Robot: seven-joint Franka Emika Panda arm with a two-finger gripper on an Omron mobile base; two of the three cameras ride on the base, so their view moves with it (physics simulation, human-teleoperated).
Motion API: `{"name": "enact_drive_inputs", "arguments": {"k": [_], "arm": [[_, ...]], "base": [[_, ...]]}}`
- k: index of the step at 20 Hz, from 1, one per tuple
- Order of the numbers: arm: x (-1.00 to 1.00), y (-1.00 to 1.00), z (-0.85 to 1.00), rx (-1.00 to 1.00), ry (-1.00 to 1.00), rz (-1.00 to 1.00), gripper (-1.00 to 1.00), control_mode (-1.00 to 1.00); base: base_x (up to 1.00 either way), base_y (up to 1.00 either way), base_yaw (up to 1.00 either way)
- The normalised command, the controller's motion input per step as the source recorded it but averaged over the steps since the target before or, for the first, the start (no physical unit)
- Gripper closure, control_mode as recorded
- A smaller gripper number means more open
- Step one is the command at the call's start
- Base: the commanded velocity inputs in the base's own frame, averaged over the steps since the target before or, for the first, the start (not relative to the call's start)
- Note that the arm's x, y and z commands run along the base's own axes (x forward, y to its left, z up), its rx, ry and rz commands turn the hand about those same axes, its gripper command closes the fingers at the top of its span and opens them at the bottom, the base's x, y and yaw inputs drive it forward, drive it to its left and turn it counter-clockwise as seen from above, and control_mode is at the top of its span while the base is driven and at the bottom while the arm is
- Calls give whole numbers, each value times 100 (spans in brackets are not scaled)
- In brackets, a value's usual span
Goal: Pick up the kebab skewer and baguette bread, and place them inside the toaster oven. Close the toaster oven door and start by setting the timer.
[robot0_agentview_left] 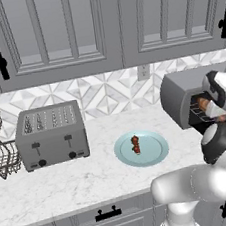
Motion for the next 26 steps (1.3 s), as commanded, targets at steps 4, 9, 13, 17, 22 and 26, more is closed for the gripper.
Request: {"name": "enact_drive_inputs", "arguments": {"k": [4, 9, 13, 17, 22, 26], "arm": [[41, -24, -7, 1, -10, 2, 100, -100], [30, -8, -18, 0, -3, 1, 100, -100], [13, -1, -37, 0, 0, 0, 100, -100], [8, -4, -17, 0, 0, 1, 100, -100], [1, -10, -9, 0, 0, 0, 100, -100], [-2, 0, -20, 0, 0, 0, -100, -100]], "base": [[0, 0, 0], [0, 0, 0], [0, 0, 0], [0, 0, 0], [0, 0, 0], [0, 0, 0]]}}
